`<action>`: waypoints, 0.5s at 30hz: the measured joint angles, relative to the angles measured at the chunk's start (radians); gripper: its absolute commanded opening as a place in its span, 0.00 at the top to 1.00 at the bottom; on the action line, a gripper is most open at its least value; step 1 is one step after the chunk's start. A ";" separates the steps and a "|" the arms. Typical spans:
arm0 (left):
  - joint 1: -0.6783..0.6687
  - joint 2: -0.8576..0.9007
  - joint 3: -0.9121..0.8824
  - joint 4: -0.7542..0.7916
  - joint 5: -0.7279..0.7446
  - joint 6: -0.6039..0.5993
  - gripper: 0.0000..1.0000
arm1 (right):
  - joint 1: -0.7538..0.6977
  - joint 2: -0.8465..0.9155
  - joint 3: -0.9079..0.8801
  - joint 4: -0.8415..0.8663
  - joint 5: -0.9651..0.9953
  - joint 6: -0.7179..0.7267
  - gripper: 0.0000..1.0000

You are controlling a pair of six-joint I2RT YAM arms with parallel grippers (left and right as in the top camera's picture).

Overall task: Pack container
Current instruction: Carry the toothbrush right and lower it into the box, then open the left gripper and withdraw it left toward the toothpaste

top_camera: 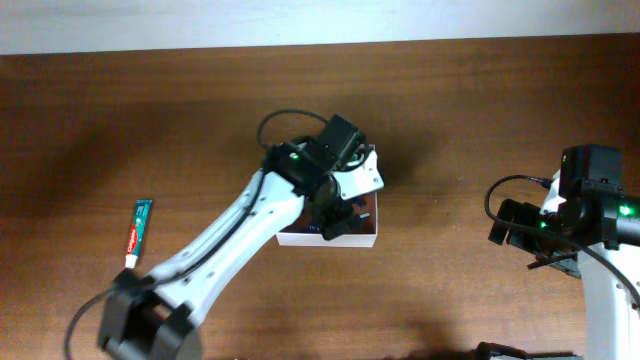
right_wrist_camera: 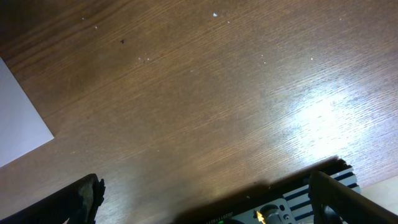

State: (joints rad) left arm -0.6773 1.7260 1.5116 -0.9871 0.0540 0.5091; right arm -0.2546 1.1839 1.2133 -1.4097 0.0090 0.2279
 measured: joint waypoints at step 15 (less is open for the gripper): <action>0.850 -0.250 -0.093 -0.012 -0.122 -0.298 0.01 | 0.000 0.000 0.000 0.001 -0.003 0.000 0.01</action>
State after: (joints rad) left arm 0.1730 1.4757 1.4189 -0.9989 -0.0677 0.2111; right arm -0.2546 1.1839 1.2133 -1.4086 0.0059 0.2279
